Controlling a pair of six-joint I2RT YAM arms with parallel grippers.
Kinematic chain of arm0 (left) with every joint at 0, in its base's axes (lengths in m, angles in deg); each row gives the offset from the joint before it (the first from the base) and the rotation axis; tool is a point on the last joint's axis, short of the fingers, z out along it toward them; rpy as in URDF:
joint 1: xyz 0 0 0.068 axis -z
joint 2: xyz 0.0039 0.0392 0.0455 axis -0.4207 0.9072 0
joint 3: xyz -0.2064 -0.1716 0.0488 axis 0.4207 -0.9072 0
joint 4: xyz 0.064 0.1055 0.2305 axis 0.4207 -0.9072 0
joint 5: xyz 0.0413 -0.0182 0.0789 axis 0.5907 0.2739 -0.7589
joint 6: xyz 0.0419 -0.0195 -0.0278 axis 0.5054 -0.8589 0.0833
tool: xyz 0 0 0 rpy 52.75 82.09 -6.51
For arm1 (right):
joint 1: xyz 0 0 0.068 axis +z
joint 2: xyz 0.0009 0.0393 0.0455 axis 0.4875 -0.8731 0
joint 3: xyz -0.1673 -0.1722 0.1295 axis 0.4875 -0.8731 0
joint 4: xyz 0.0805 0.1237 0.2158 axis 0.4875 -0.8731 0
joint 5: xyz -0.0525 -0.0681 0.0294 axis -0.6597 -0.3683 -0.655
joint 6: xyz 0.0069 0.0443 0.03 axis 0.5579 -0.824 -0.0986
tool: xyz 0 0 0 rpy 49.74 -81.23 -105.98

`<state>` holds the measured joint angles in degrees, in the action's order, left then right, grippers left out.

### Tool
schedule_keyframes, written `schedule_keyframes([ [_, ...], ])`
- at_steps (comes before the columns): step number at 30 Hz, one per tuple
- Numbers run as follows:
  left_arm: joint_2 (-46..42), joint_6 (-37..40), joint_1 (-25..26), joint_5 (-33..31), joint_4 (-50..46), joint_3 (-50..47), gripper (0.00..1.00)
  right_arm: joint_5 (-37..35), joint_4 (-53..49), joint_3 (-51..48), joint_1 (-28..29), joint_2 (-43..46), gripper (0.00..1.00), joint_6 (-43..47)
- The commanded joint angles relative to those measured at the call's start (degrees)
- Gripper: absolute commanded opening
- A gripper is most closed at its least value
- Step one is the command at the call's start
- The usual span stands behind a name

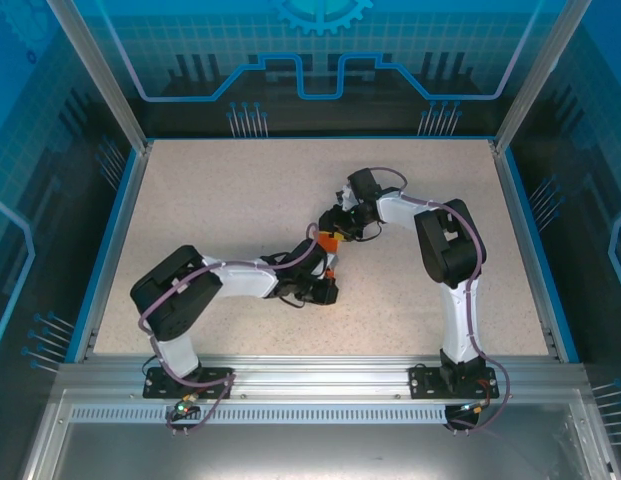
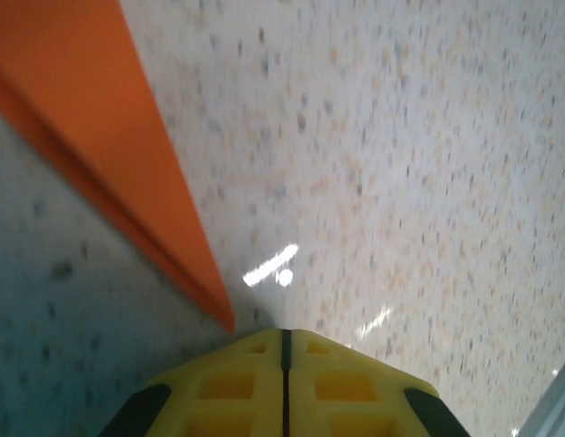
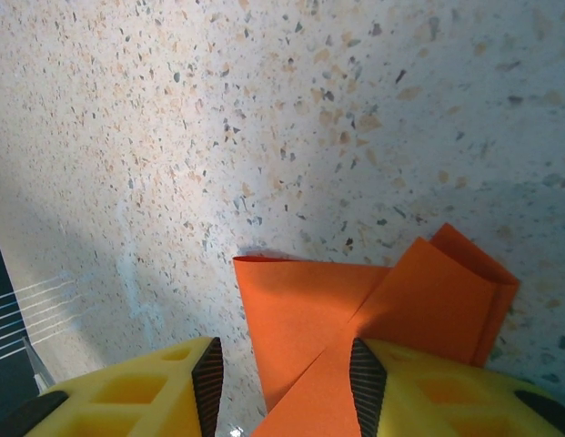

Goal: Fold a paper plane with a square sheet of paper (fold left side to right side)
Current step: Fold the wing for the fifth time at the center of the table.

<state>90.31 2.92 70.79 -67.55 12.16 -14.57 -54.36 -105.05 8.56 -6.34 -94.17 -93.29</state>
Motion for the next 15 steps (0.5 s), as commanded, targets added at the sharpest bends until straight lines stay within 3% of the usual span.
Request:
schedule_keyframes([
  [1,-6.73,-0.25,0.59,1.56,-4.19,-1.22,0.11,-0.20,-1.20,0.27,0.66,0.09,0.47,1.94],
  [7,-19.56,2.46,0.06,-8.54,-8.22,-1.50,0.18,-2.74,-7.43,5.52,0.63,7.00,0.53,6.66],
  [15,-31.91,-0.64,-0.21,-34.17,-13.59,-3.15,0.34,-17.09,-20.52,3.39,2.32,17.99,0.62,8.93],
])
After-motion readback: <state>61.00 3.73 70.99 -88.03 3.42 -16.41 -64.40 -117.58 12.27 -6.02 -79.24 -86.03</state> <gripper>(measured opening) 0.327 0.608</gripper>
